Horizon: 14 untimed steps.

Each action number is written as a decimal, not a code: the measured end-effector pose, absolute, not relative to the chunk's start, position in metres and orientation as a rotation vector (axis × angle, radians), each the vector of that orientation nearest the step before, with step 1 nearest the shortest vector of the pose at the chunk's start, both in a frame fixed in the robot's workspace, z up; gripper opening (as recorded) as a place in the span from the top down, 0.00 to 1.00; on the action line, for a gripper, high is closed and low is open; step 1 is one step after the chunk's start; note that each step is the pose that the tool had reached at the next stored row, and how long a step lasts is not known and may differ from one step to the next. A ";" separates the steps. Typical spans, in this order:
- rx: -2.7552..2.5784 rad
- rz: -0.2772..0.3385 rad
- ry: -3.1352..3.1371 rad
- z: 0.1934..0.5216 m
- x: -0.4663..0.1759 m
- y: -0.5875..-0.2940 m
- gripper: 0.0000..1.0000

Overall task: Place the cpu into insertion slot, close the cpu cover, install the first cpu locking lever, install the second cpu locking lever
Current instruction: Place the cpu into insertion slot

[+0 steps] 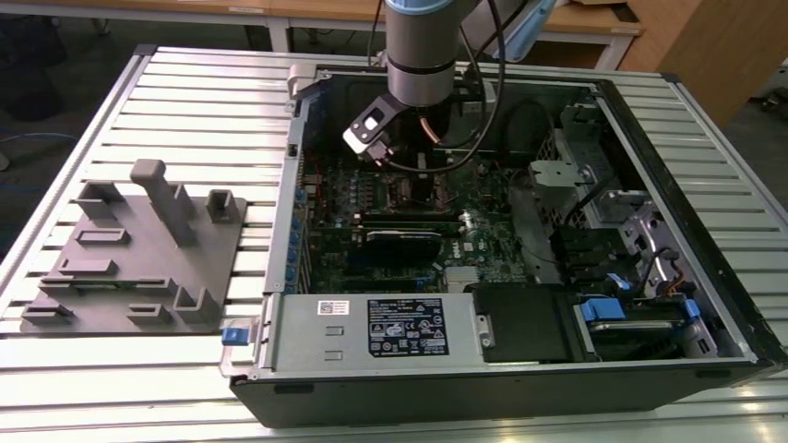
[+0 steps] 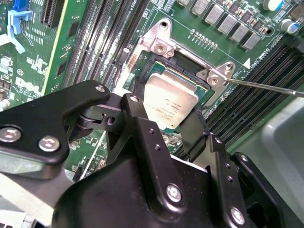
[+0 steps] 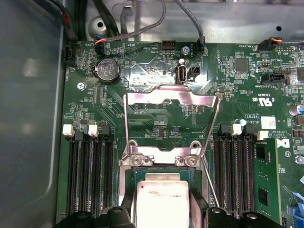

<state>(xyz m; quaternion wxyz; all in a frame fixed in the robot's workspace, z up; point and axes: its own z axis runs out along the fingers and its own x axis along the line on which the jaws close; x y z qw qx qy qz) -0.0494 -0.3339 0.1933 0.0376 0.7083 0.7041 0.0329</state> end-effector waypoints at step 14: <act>2.173 0.101 2.162 0.194 -0.049 -0.334 0.46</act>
